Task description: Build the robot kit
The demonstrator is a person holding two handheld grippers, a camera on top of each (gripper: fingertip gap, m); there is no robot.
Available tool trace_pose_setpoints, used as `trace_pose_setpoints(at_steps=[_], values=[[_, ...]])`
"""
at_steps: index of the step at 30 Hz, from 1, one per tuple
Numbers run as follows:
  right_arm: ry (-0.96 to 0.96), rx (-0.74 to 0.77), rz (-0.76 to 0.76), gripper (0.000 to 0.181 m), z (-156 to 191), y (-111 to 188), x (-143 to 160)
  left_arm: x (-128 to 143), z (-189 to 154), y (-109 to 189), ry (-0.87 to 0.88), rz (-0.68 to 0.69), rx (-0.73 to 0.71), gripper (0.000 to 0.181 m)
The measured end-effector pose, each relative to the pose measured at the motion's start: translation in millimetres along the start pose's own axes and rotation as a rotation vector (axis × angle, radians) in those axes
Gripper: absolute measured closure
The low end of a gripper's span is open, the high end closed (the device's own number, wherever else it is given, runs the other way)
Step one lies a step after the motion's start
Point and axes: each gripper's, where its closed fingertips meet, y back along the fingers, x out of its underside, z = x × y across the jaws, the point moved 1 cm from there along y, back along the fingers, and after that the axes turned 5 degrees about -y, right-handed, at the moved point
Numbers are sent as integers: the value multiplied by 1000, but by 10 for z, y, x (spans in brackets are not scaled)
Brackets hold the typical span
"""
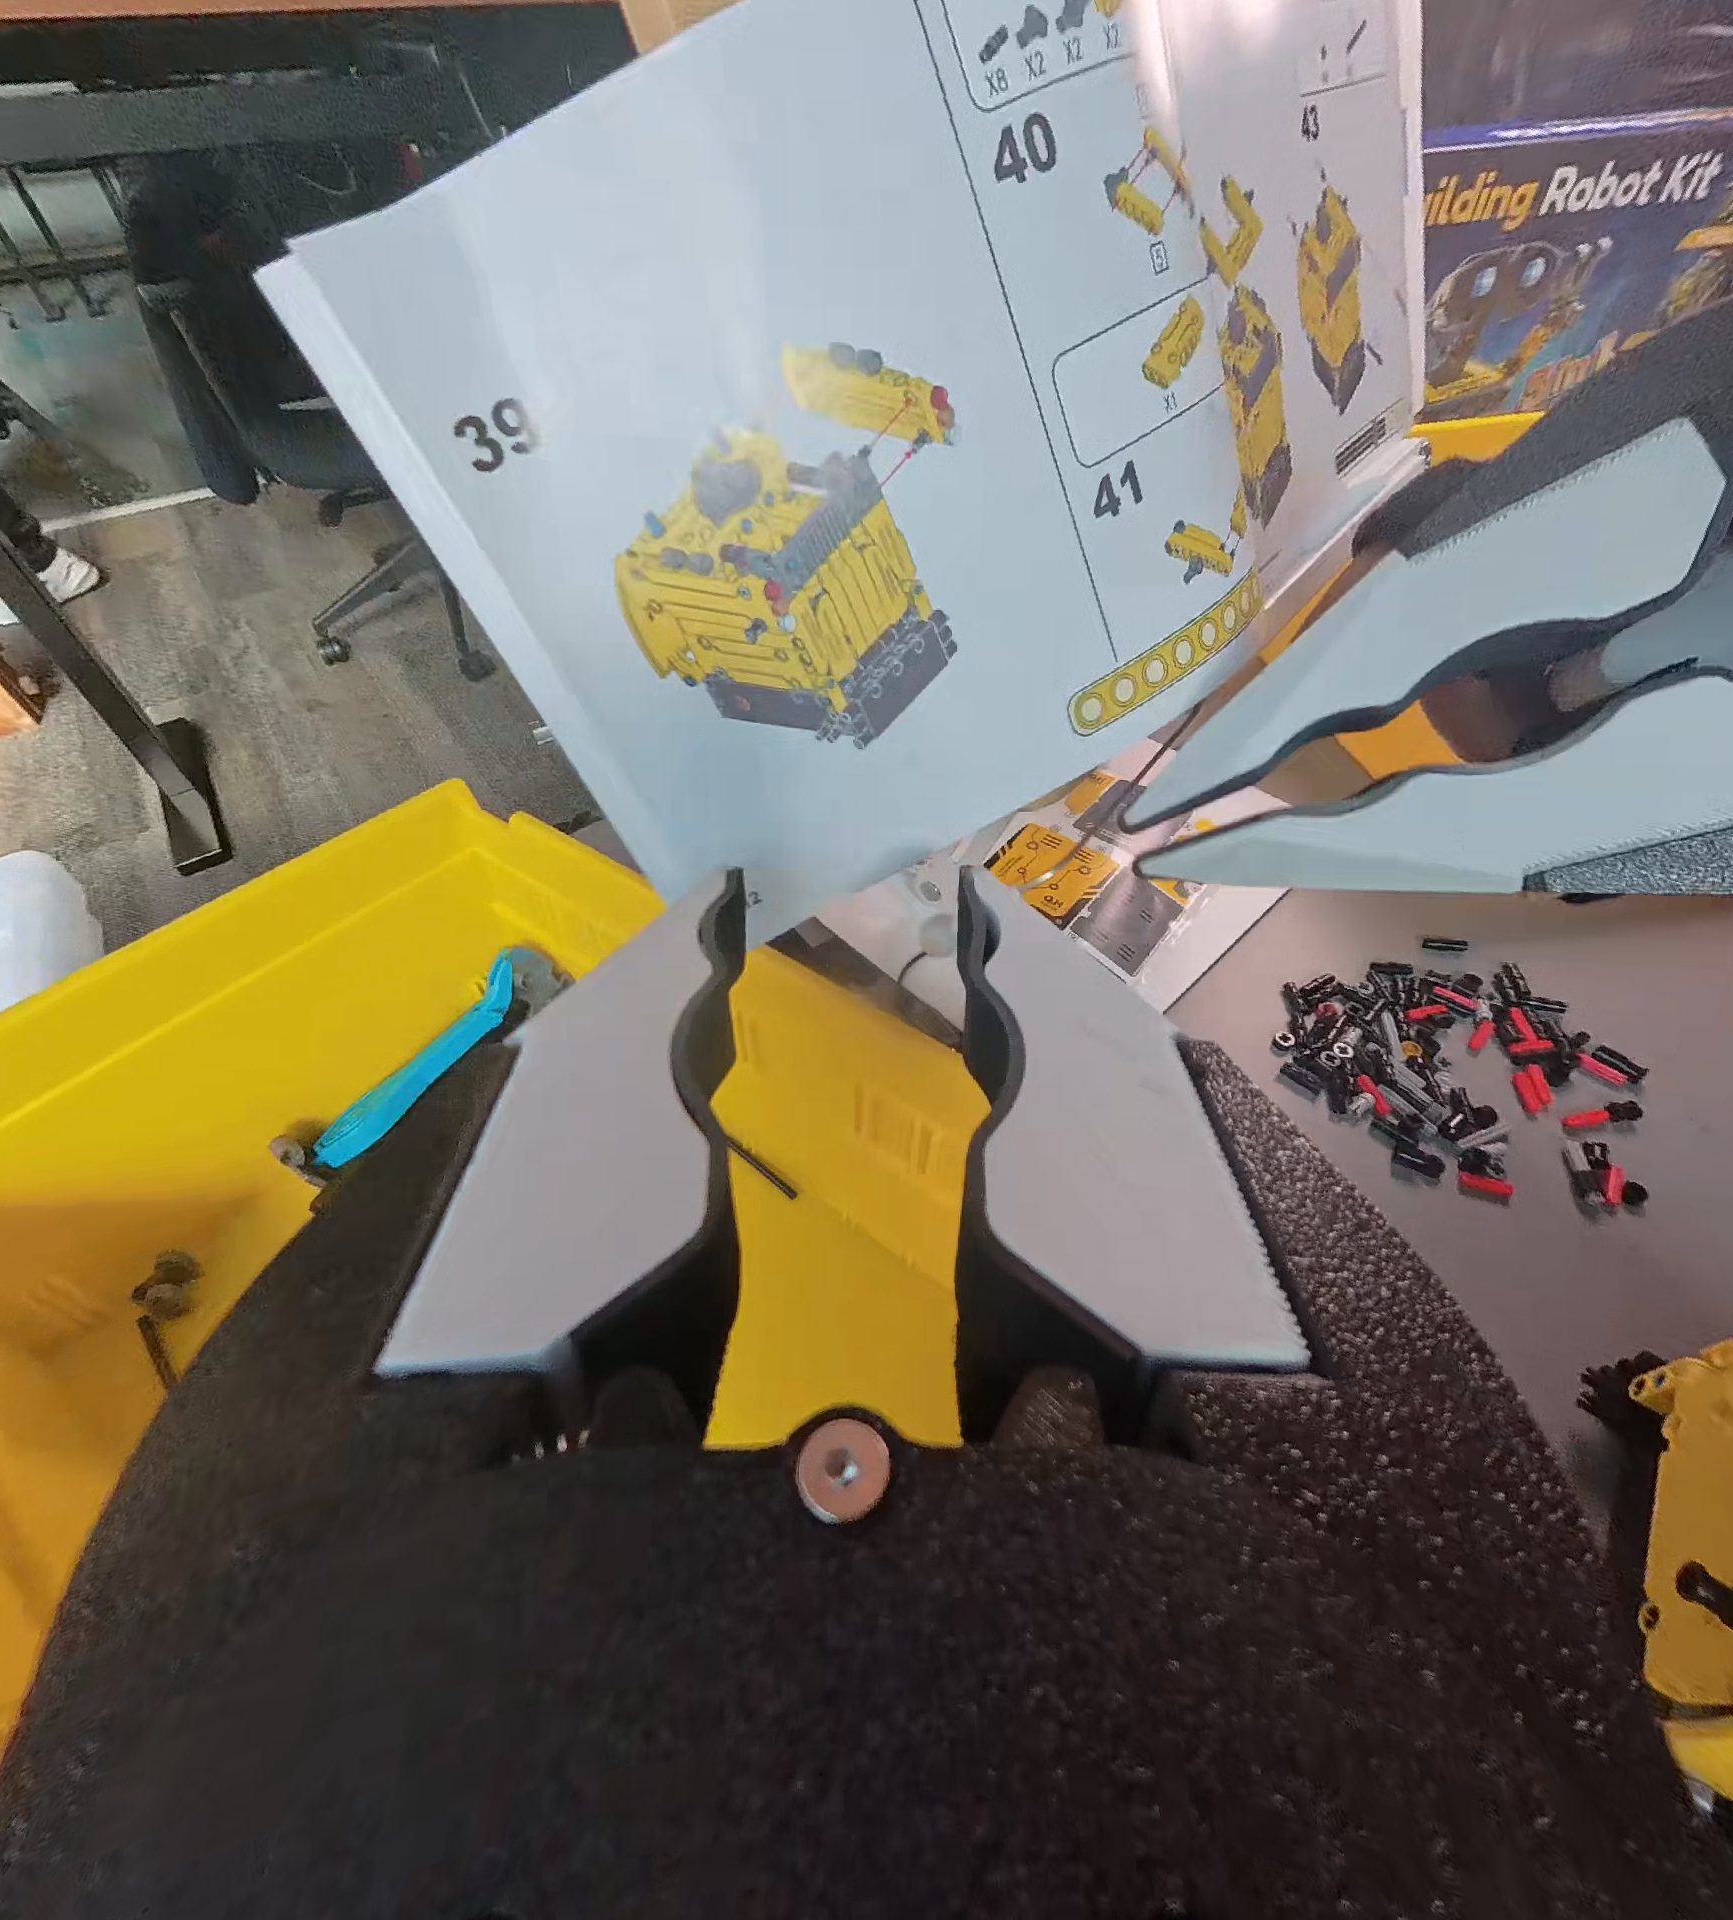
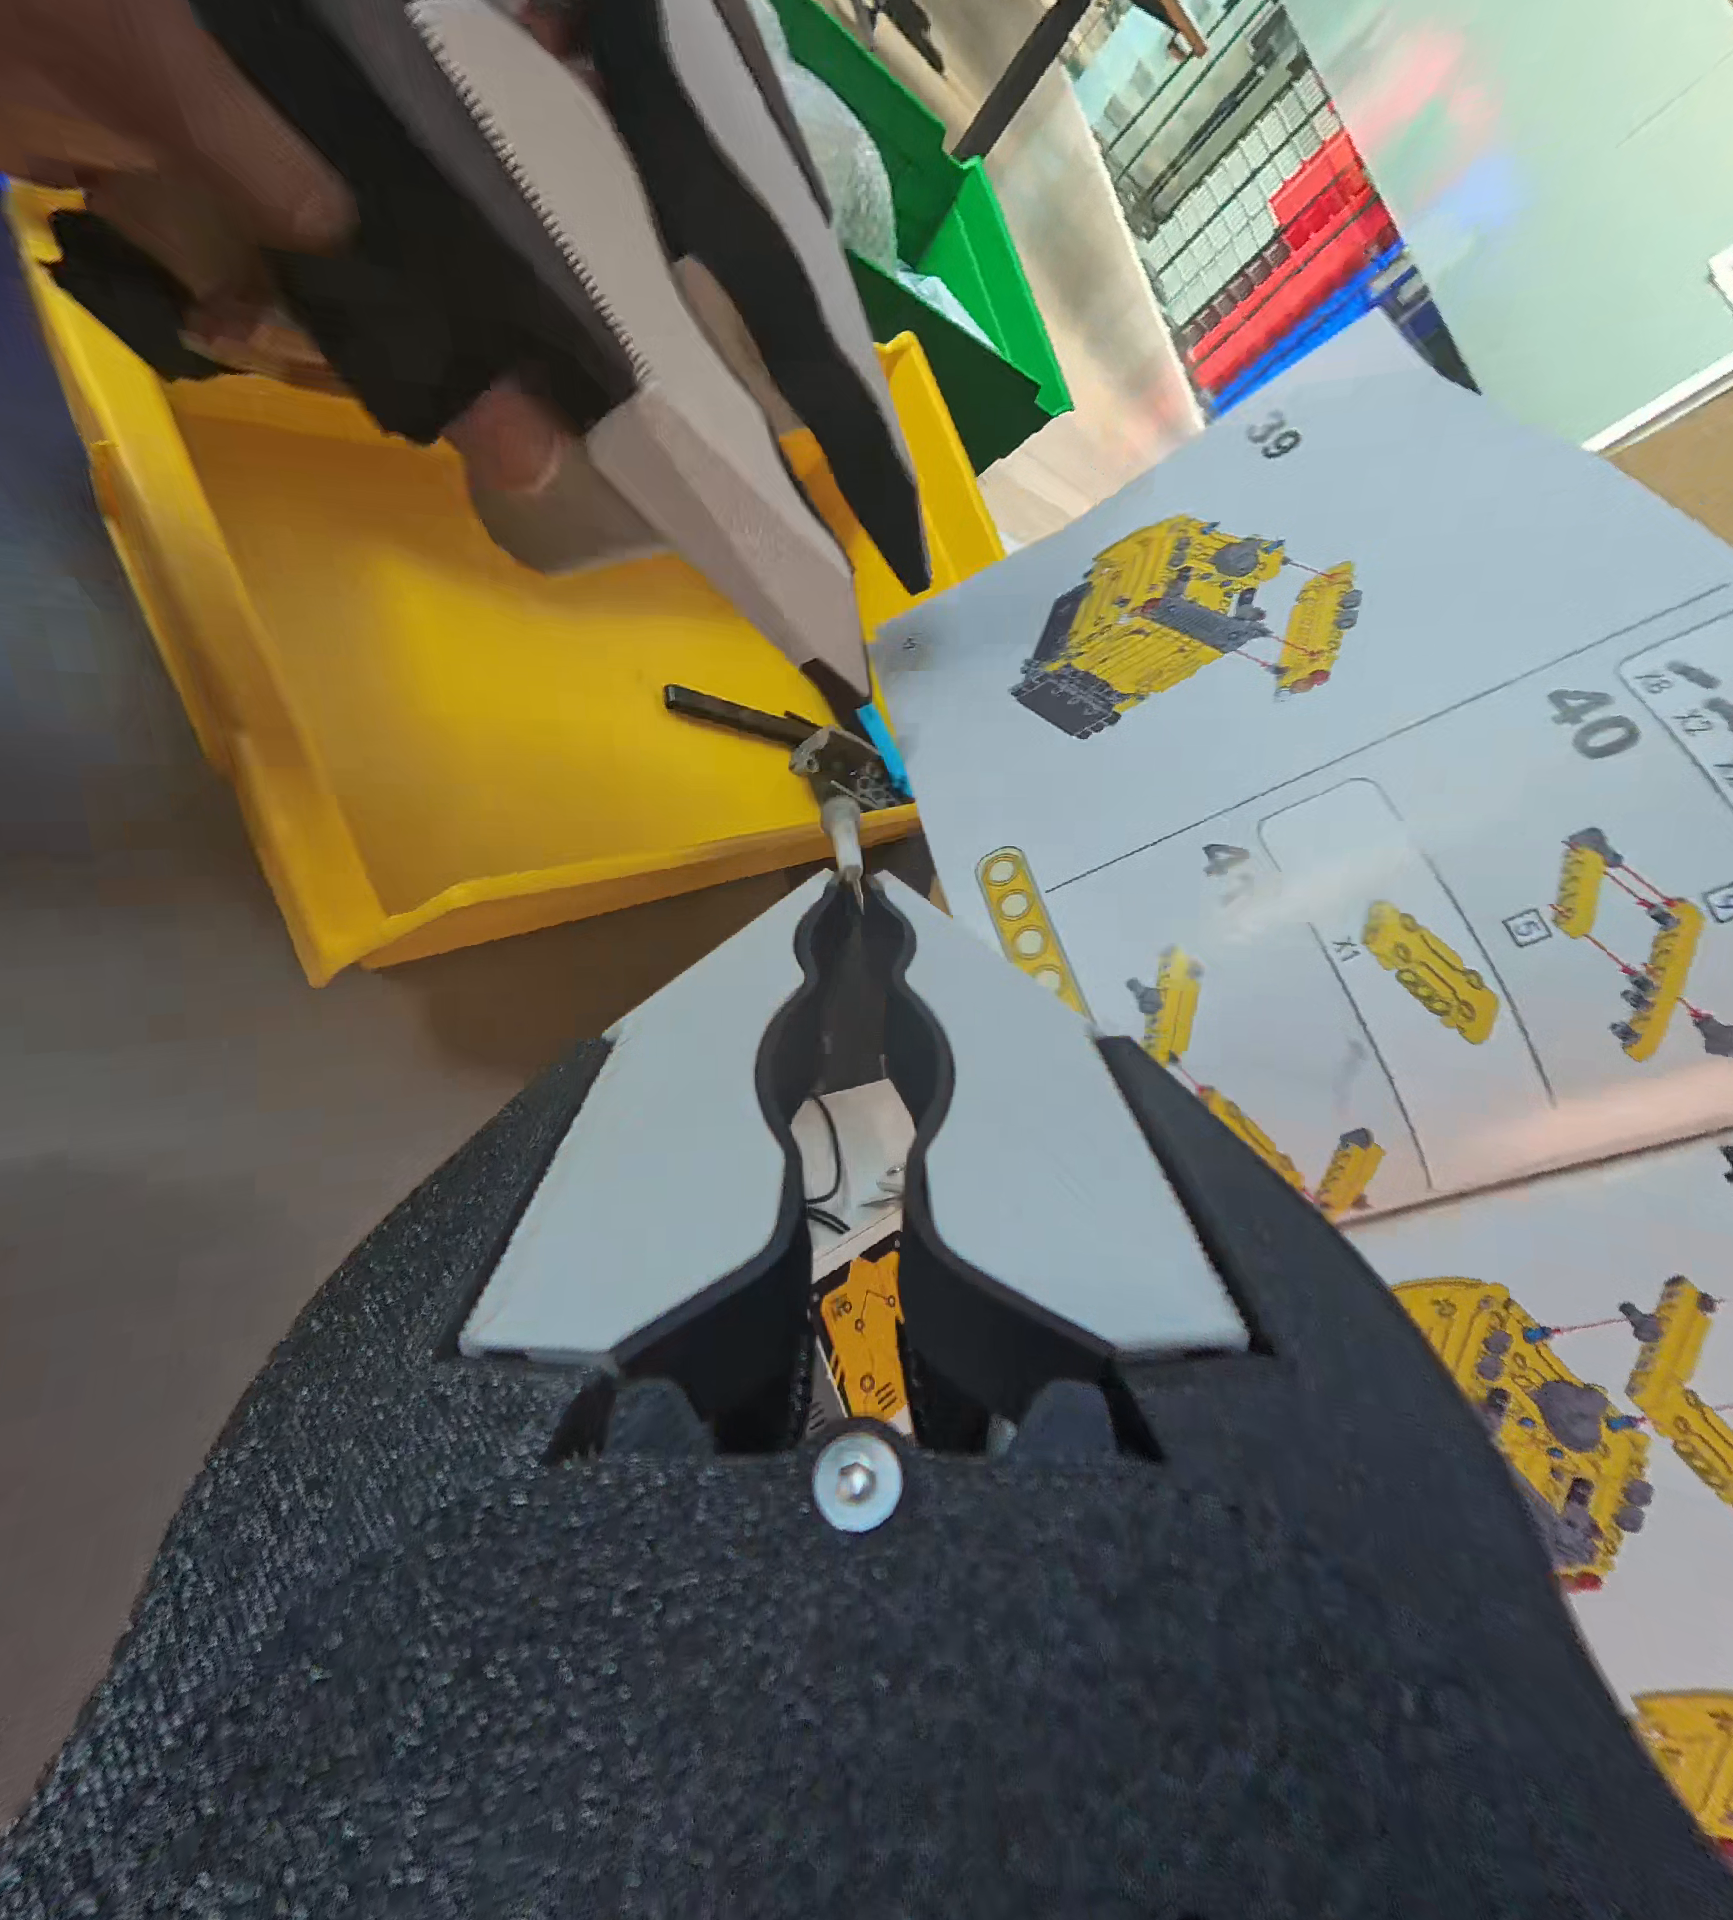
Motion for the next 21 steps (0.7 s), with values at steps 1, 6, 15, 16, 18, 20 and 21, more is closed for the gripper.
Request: trace_pose_setpoints(at_steps=[1,6,15,16,18,20,21], values=[[1,-56,3,174,96,40,8,-8,29,56,17,-8,18,140],[-304,182,-195,146,-403,455,-291,-158,264,243,144,-110,-6,138],[-404,572,-108,122,-959,309,98,-242,133,66,291,-172,56,133],[-423,559,-136,126,-960,333,101,-234,121,81,267,-165,46,135],[-462,498,-205,128,-936,355,79,-219,104,100,209,-152,26,139],[-517,445,-251,131,-937,392,79,-220,115,89,174,-140,0,141],[-543,416,-269,133,-943,412,82,-231,114,78,164,-136,-7,141]])
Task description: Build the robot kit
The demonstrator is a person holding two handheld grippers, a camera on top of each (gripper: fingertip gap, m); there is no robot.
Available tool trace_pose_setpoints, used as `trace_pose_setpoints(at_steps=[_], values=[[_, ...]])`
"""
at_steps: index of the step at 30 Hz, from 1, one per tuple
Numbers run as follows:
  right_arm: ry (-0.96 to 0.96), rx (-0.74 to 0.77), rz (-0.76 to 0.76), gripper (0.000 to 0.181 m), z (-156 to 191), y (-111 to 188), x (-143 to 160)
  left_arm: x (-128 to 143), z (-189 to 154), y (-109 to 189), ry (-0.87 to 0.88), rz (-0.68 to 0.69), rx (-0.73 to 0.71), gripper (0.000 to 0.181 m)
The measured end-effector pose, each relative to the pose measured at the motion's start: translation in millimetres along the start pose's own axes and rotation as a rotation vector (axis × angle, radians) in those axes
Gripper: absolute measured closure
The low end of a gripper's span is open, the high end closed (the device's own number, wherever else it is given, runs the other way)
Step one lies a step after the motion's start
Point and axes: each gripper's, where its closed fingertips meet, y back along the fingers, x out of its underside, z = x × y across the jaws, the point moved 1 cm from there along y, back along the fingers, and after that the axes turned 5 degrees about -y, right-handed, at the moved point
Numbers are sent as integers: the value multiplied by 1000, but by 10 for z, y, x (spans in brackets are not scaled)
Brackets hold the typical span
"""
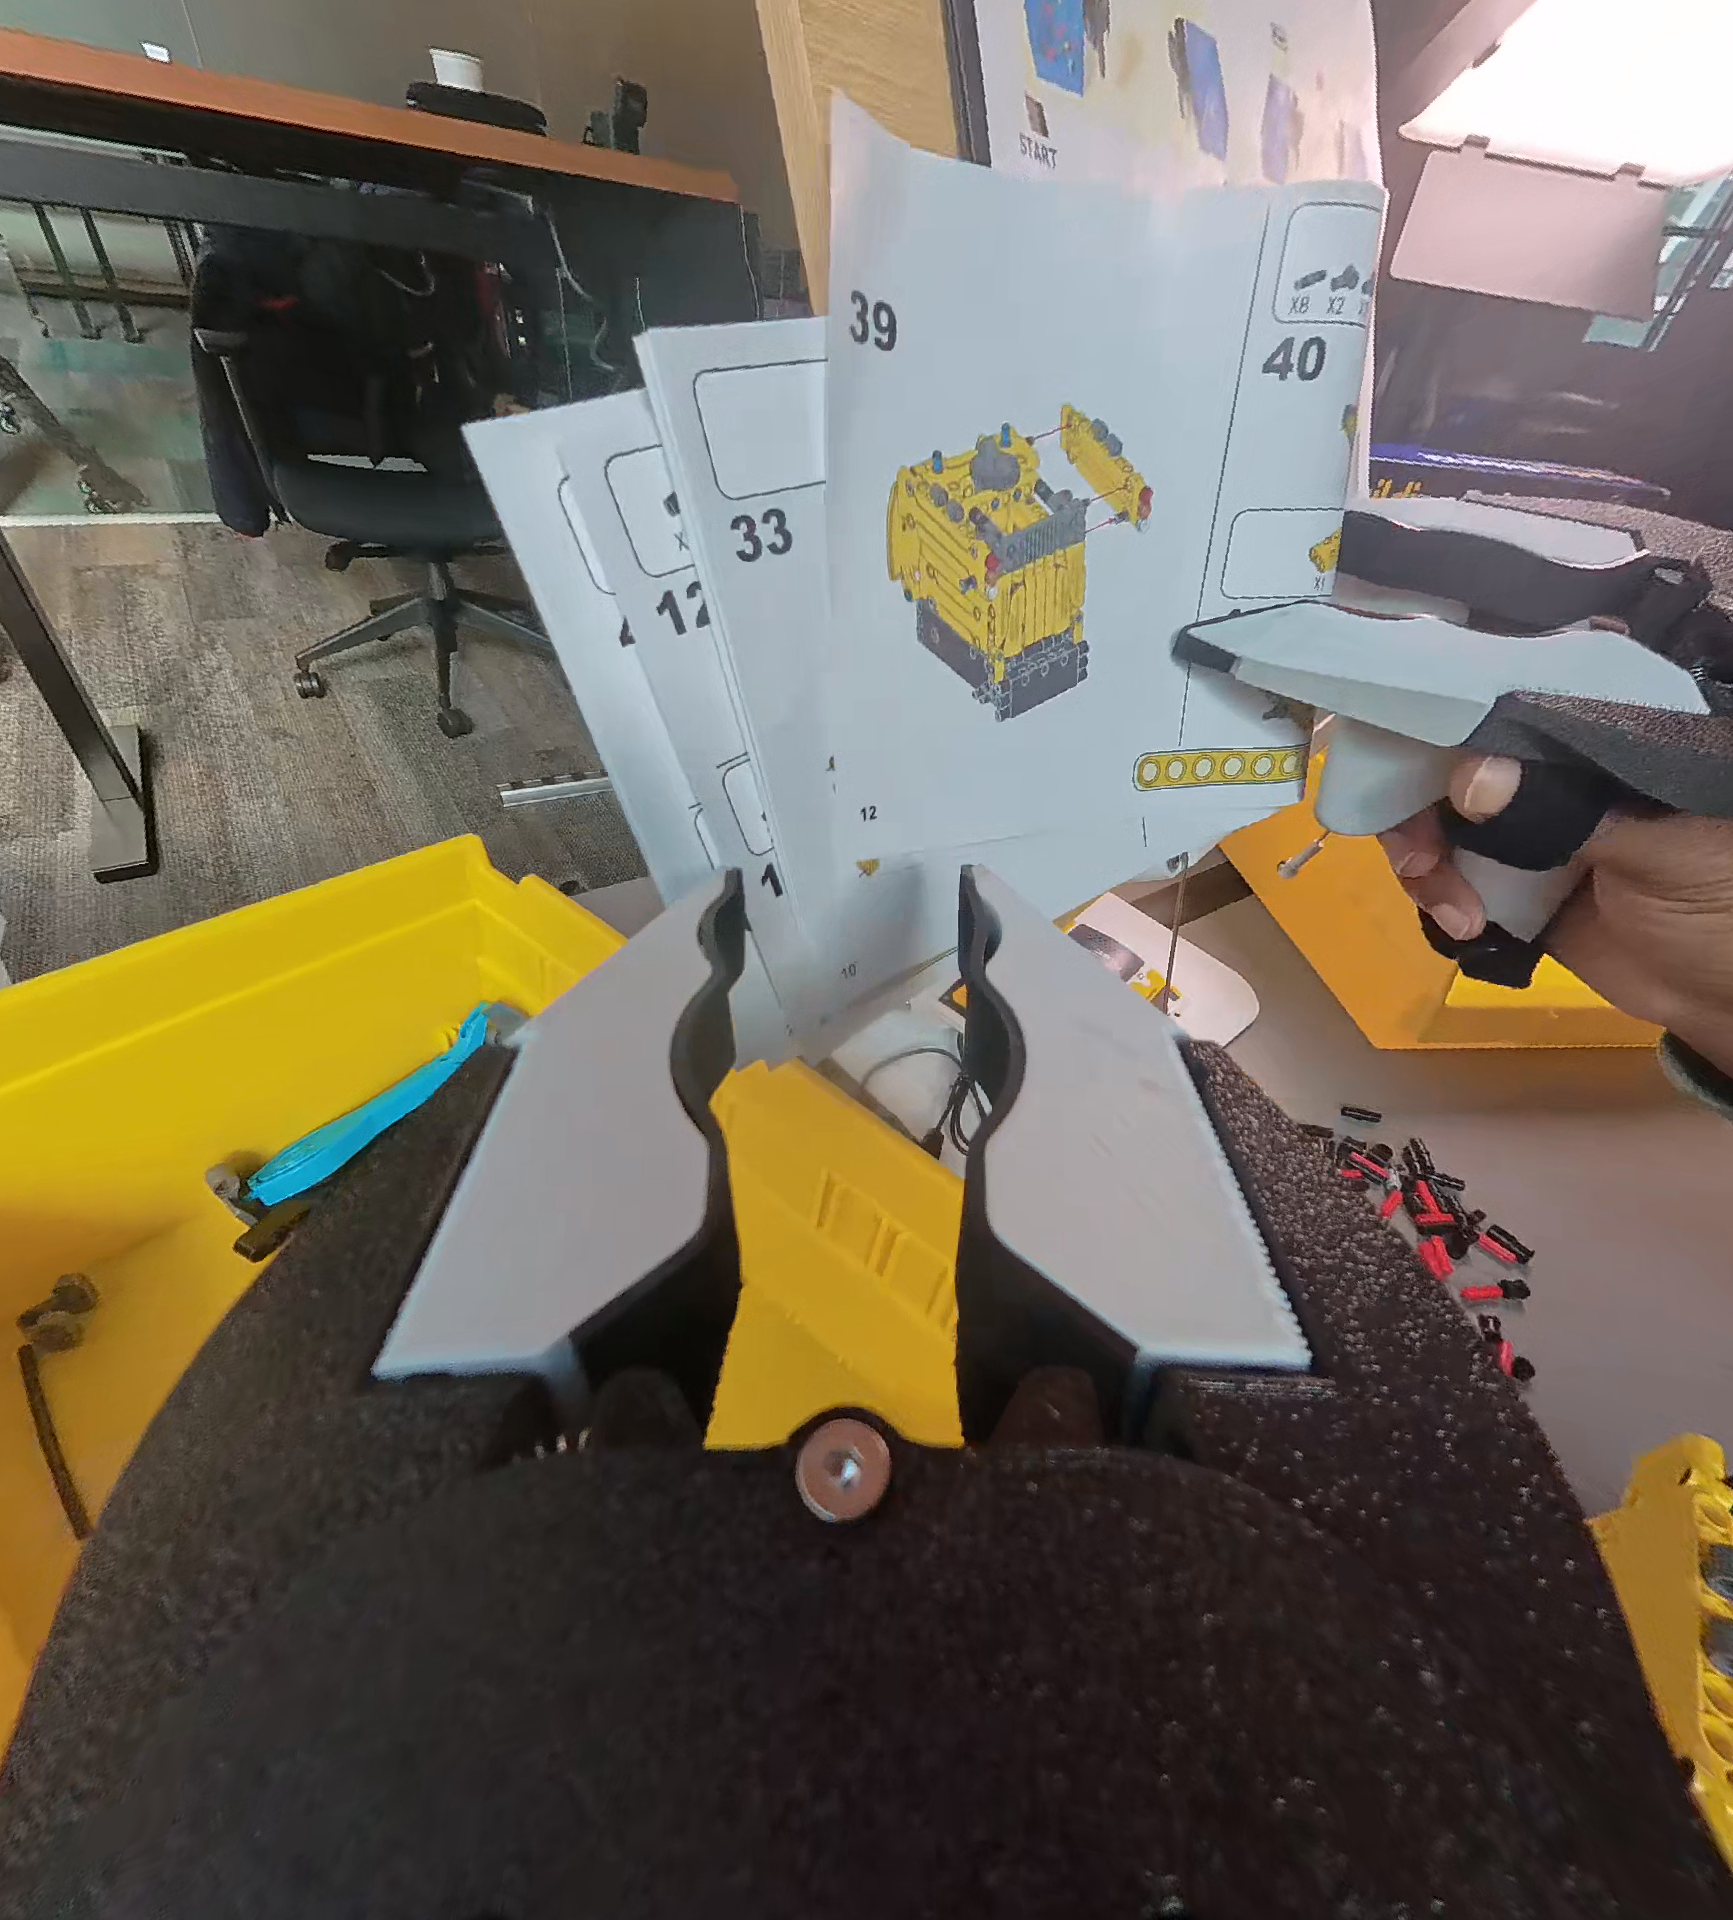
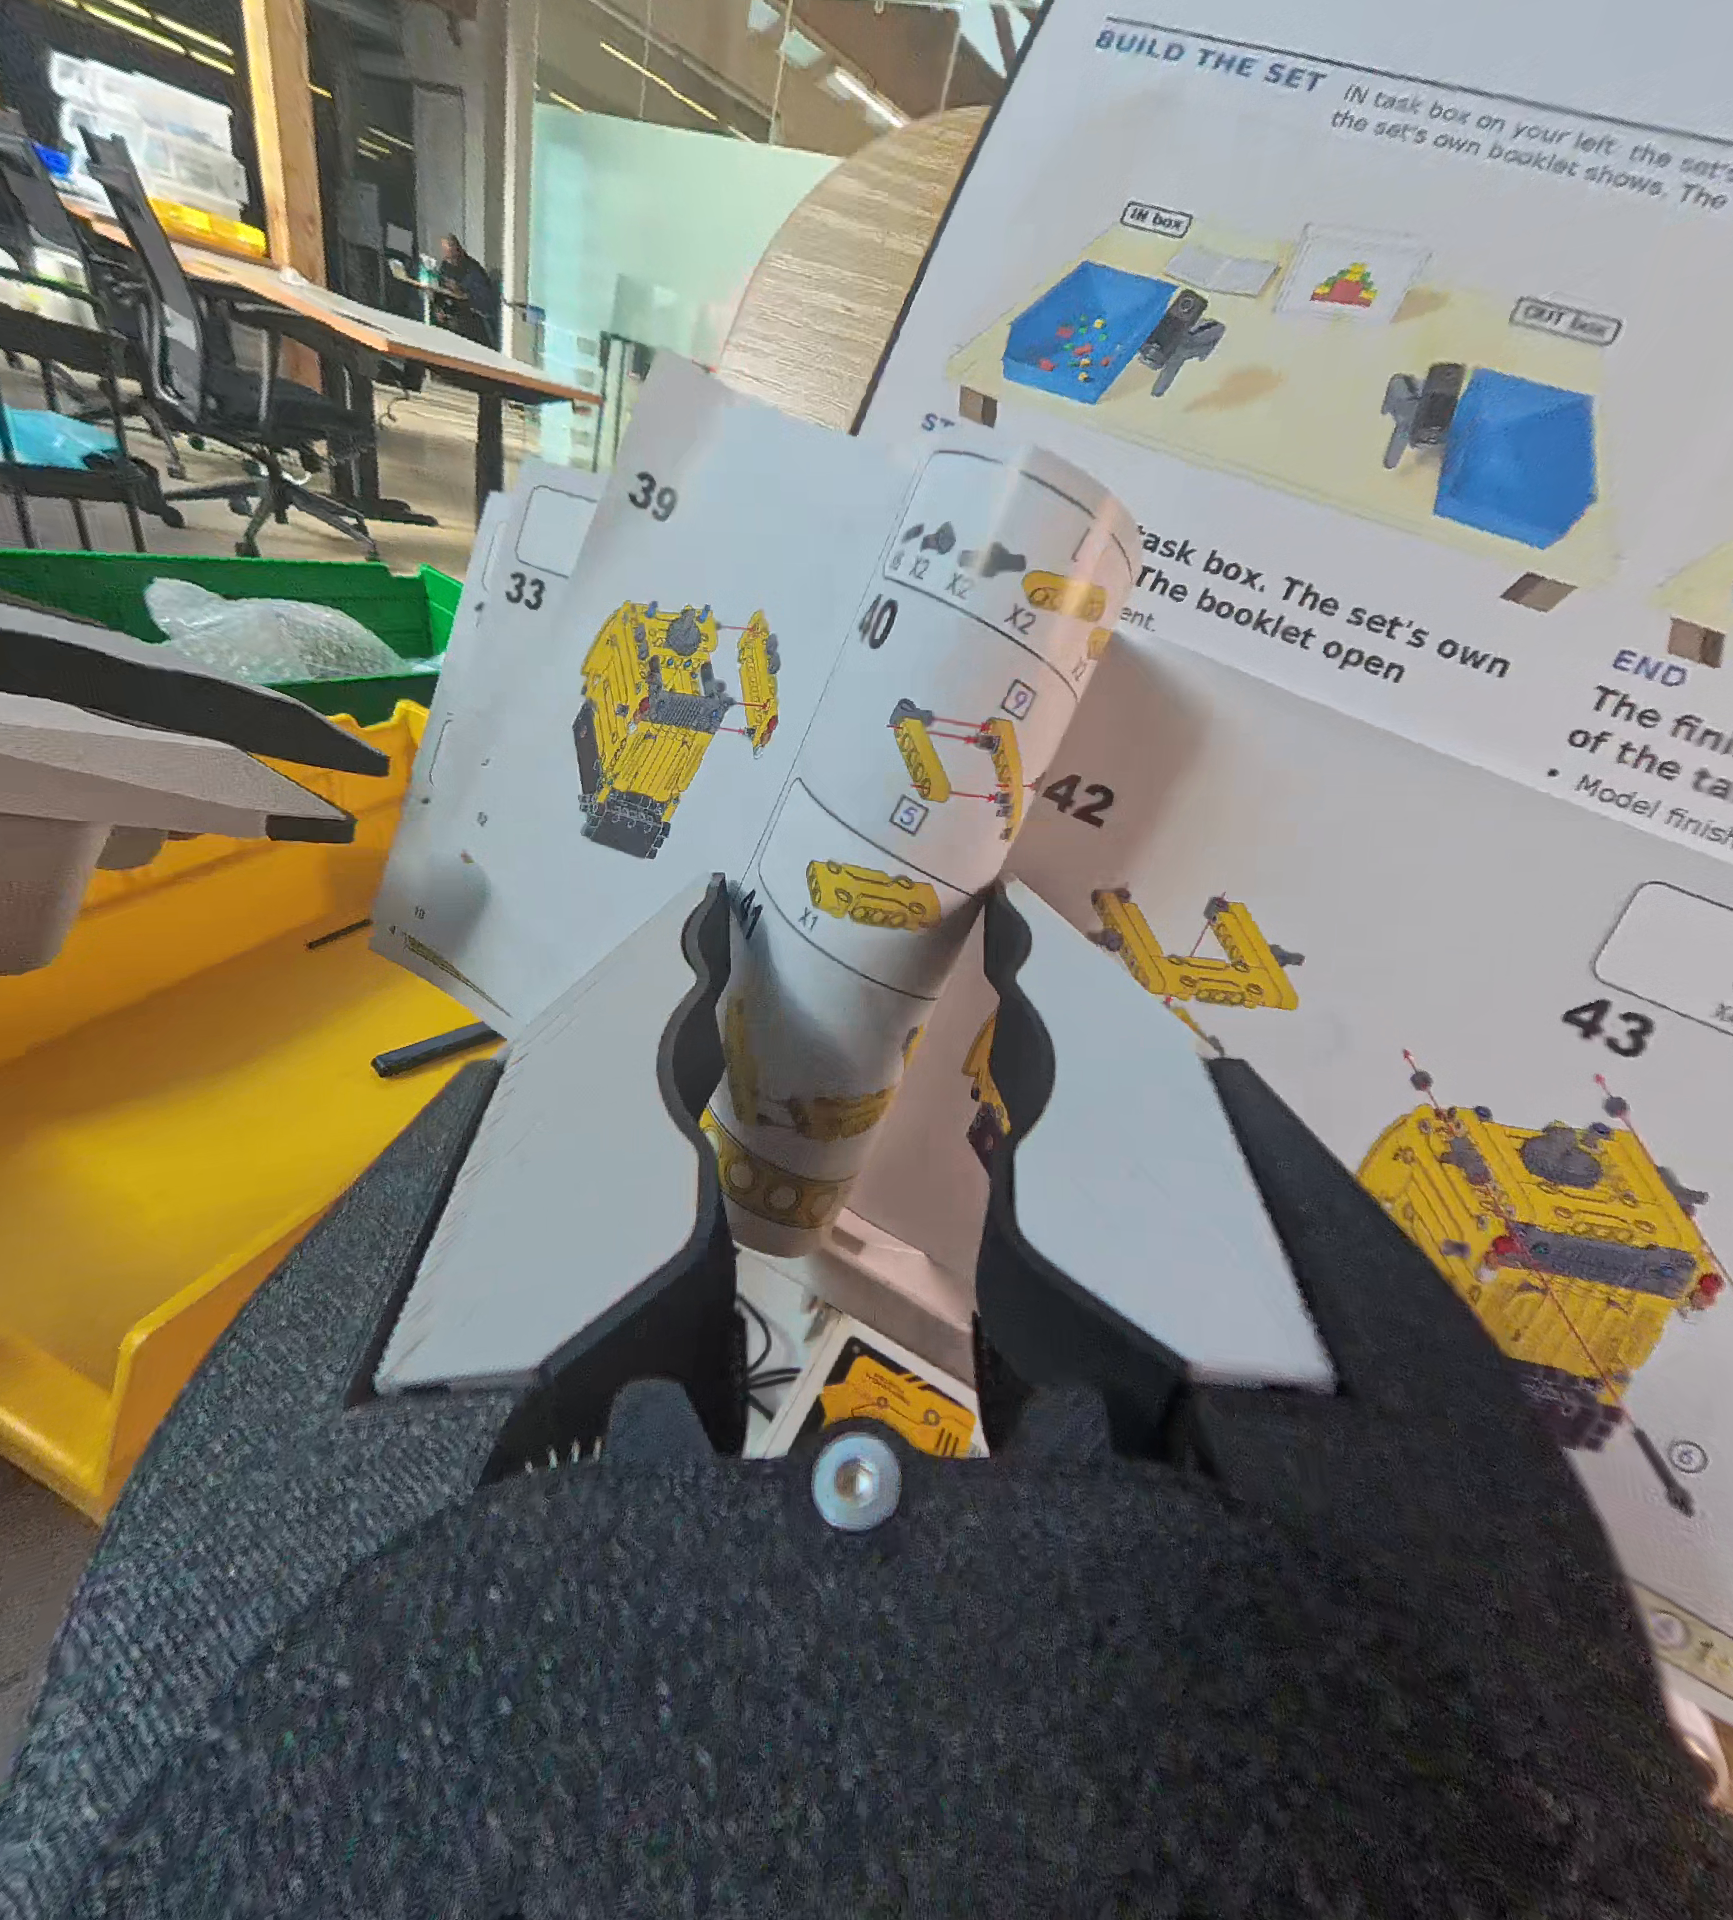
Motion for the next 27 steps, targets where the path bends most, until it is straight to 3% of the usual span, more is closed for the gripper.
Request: trace_pose_setpoints(at_steps=[9,14,21,27], values=[[-112,-72,-36,140,-233,188,-33,-14,166,-141,1,21,-137,140],[-171,-63,-59,147,-411,286,-12,-298,155,41,-55,-111,-242,147],[-217,42,-45,154,-789,397,99,-504,-354,-18,-143,-96,-67,157],[-238,113,-11,154,-1003,557,199,-434,-984,-459,-205,-8,92,158]])
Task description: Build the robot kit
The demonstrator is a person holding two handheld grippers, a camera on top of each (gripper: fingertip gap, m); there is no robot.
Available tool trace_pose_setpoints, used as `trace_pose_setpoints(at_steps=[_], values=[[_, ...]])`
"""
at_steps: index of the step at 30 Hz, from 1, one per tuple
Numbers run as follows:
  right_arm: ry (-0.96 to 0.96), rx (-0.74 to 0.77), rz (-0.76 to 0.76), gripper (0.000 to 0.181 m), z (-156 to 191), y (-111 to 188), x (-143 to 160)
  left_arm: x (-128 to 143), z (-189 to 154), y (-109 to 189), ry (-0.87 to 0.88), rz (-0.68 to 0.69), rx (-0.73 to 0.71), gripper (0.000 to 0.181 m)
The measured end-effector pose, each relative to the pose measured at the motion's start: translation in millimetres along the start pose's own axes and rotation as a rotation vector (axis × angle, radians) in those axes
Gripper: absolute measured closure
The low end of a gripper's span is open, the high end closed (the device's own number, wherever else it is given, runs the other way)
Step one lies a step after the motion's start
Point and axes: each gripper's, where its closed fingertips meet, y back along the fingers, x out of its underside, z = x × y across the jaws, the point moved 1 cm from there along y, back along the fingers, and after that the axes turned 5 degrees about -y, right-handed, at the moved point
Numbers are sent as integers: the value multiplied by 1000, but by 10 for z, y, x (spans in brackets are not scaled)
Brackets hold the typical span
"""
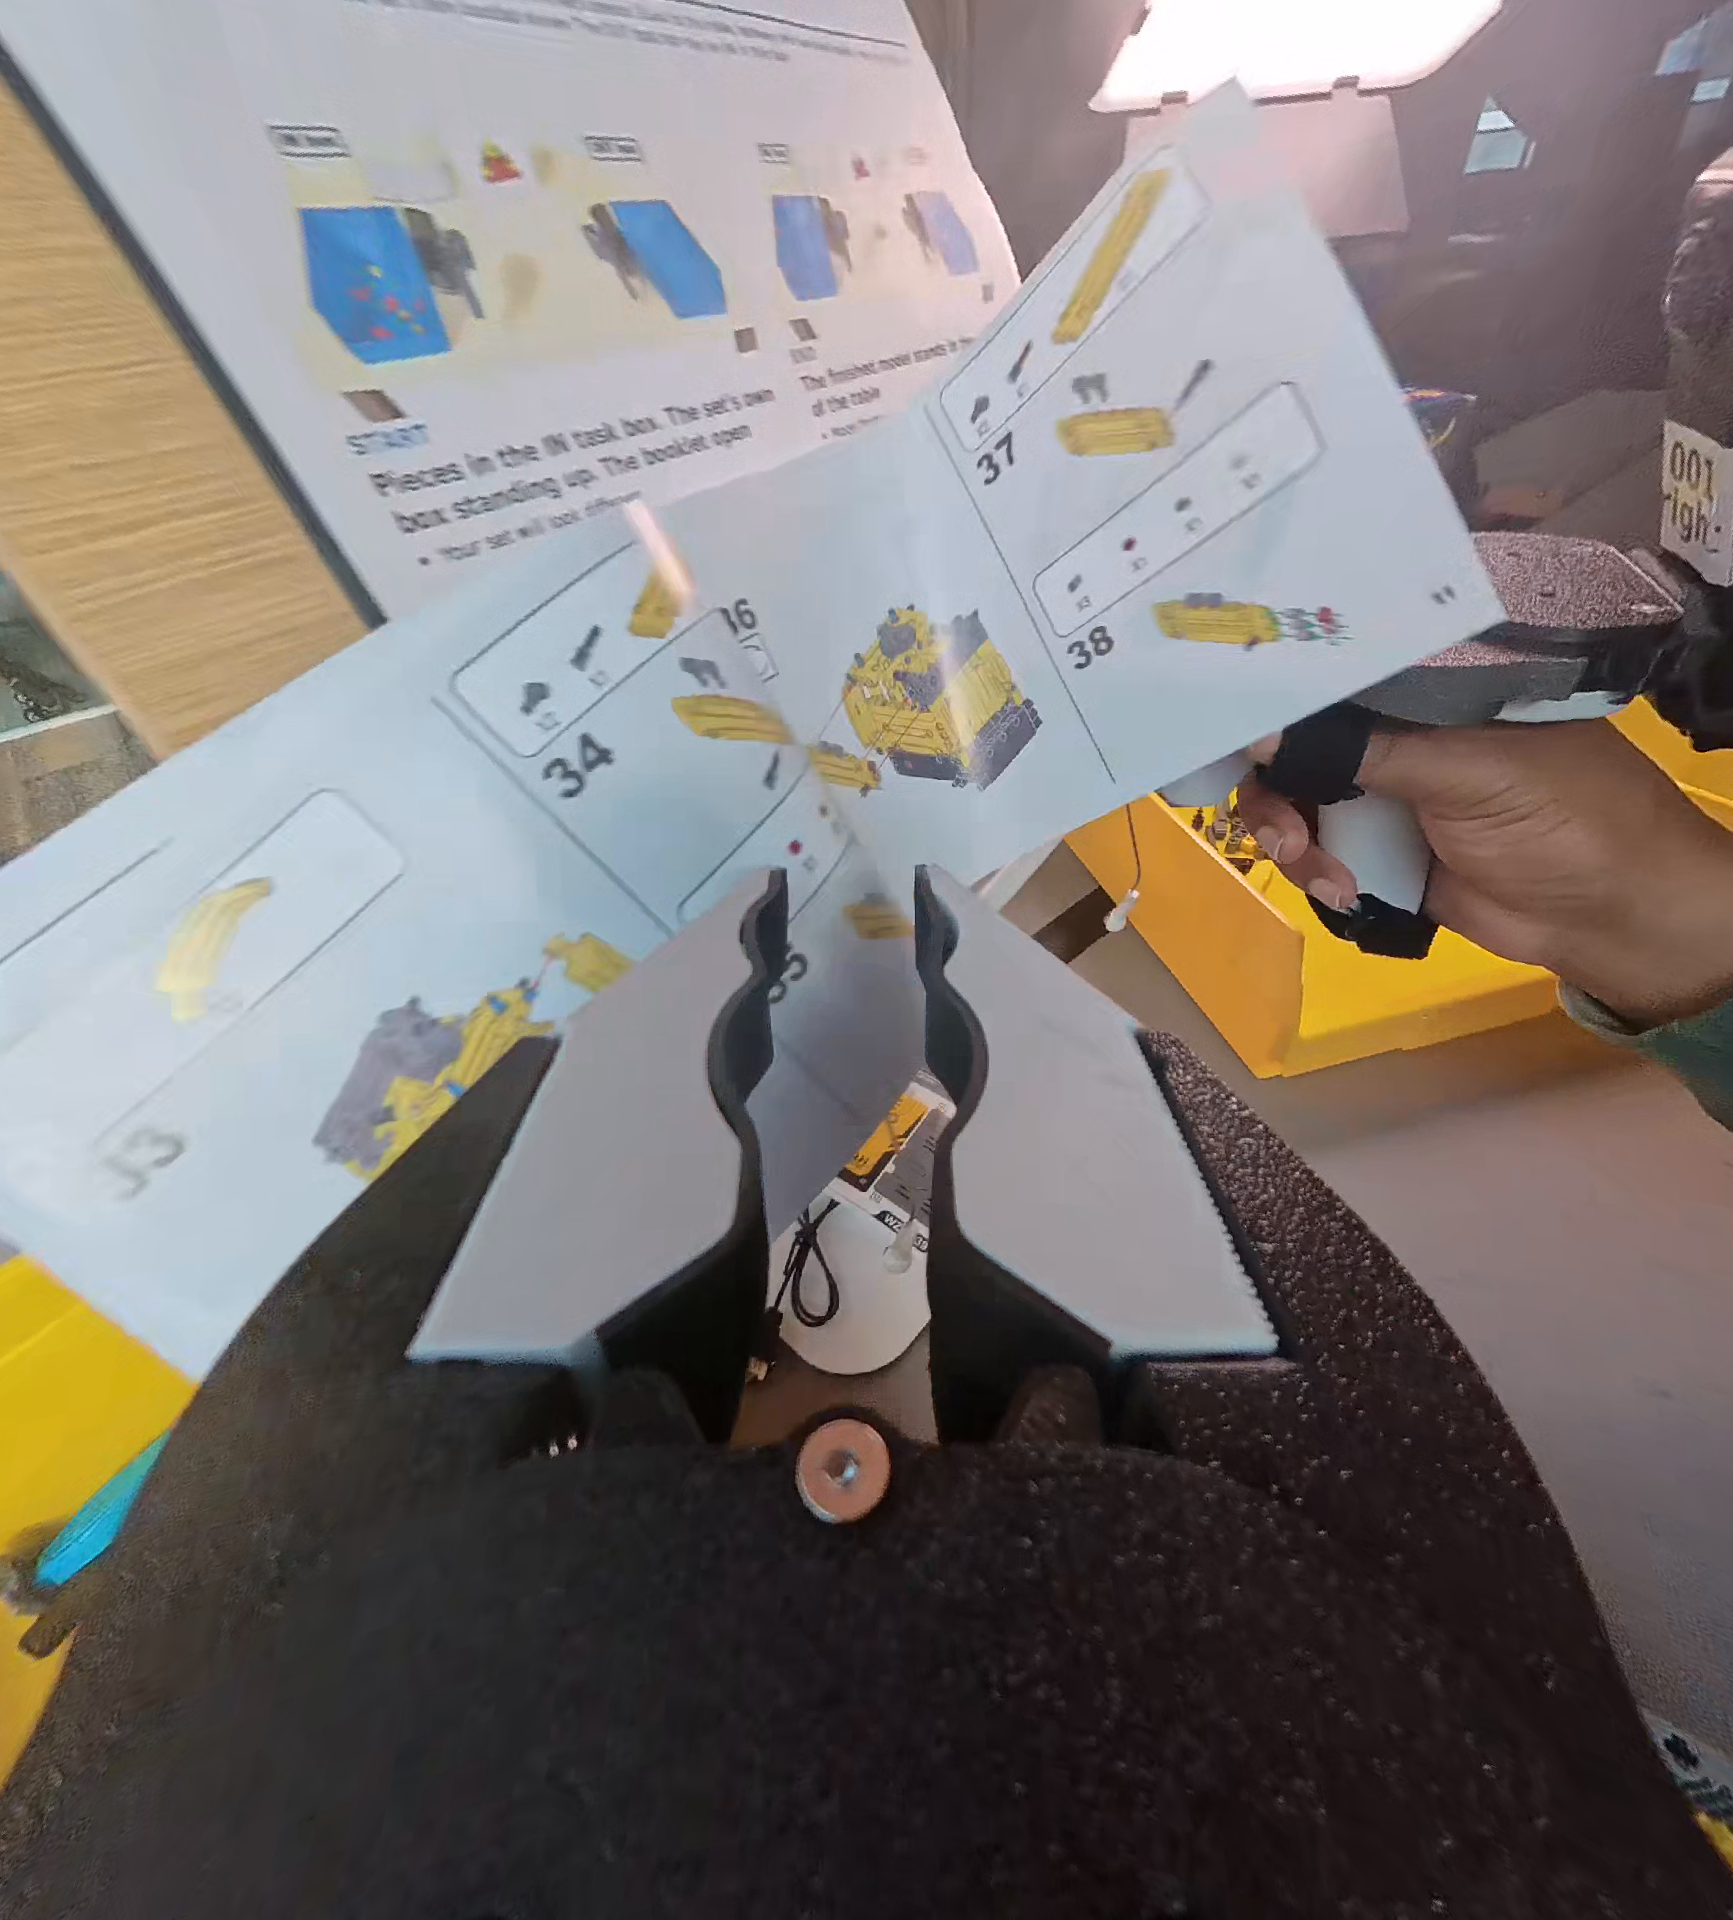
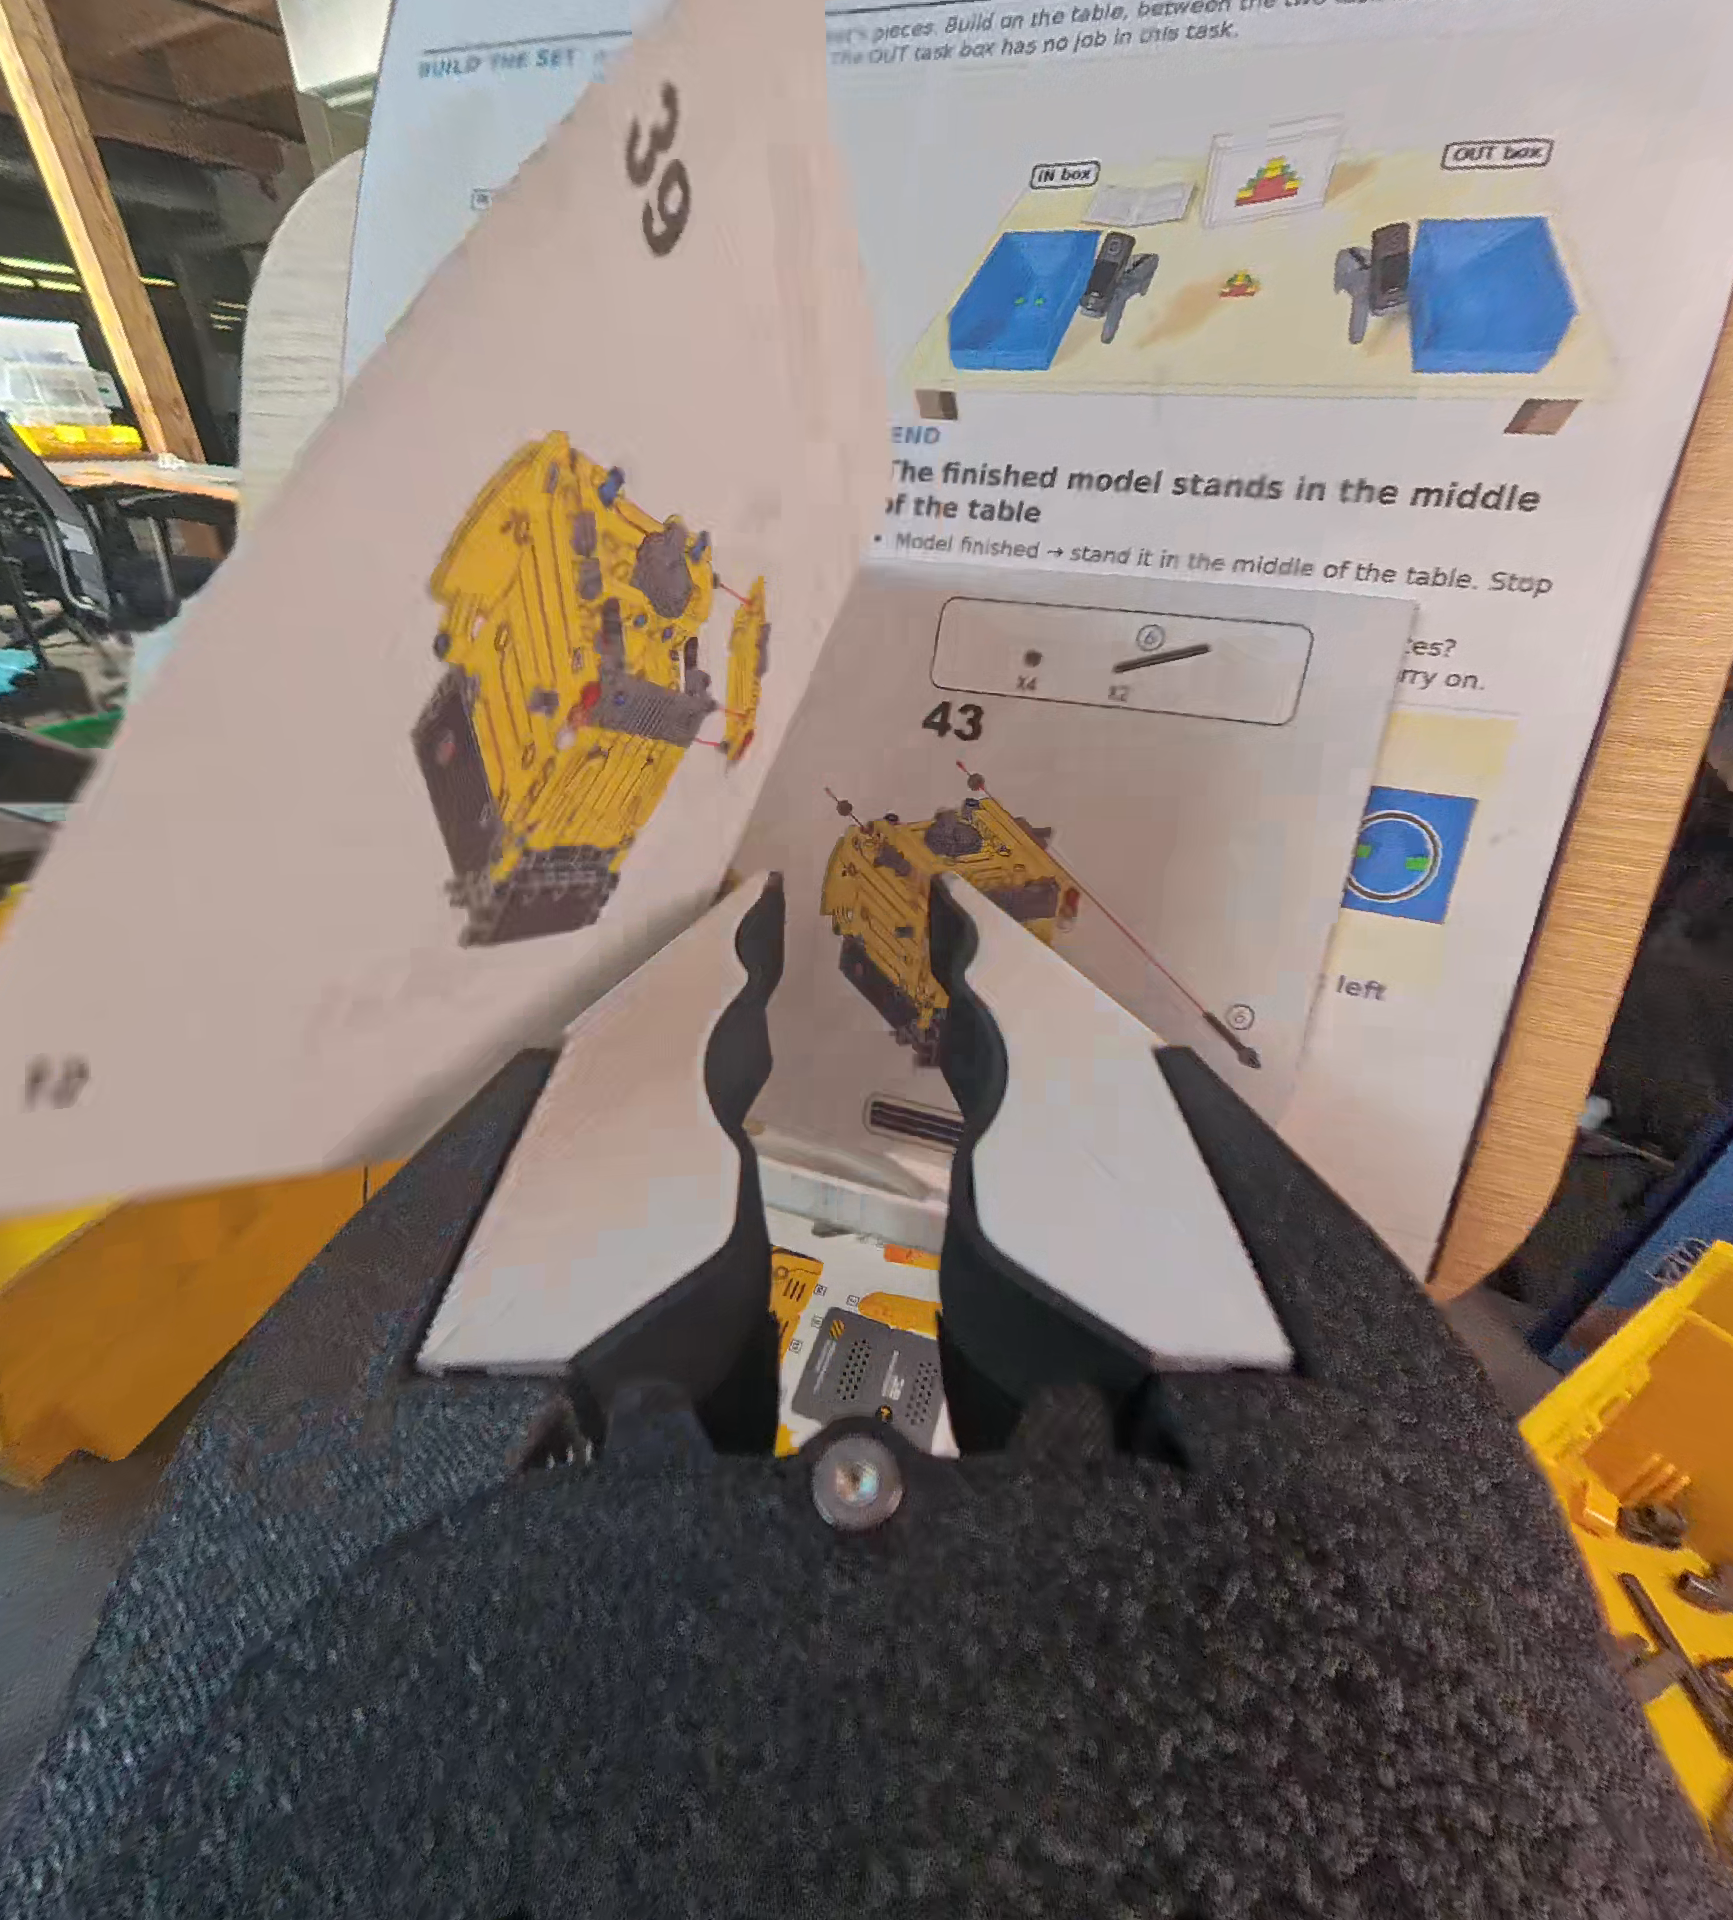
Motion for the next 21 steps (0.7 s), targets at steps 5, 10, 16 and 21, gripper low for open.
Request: trace_pose_setpoints(at_steps=[5,10,16,21], values=[[-85,137,-102,148,-447,419,-129,144,-419,-452,-156,125,48,153],[-31,176,-307,144,-562,1004,-493,246,-315,-581,-245,195,-47,152],[255,9,-458,156,257,1154,-786,243,-242,-629,-267,221,-105,153],[460,19,-210,168,457,640,-245,254,-204,-555,-273,216,-114,154]])
